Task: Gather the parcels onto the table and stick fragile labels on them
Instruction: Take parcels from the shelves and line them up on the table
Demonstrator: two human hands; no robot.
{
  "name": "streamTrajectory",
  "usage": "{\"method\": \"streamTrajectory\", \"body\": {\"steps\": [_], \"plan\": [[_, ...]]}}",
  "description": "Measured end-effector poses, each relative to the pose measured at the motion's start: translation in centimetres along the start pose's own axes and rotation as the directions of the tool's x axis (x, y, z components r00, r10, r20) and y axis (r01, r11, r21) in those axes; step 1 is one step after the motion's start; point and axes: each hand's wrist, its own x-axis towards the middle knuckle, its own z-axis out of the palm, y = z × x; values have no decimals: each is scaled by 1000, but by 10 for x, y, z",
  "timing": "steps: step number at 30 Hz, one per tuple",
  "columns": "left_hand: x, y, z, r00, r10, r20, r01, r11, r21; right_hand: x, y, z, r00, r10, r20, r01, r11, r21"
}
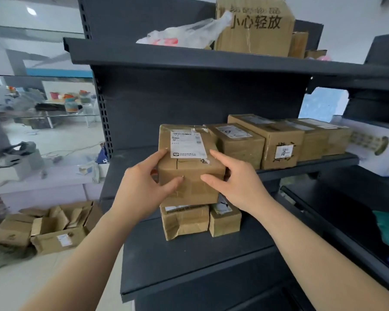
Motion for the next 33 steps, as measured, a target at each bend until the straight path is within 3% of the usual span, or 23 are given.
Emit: {"method": "streamTrajectory", "body": {"steps": [11,21,26,33], "plan": [[-95,86,15,983,177,48,-175,984,-39,-142,-6,-73,981,53,-189,-47,998,40],[-182,218,139,891,321,321,-248,936,-248,-310,42,-200,899,283,-333,-332,938,-99],[-232,283,206,768,409,494,-216,890,-402,-406,63,-255,783,423,-456,-534,833,-145],[-294,381,285,486,601,635,-226,788,-573,-522,60,-317,540,544,-642,-777,615,-133]]}}
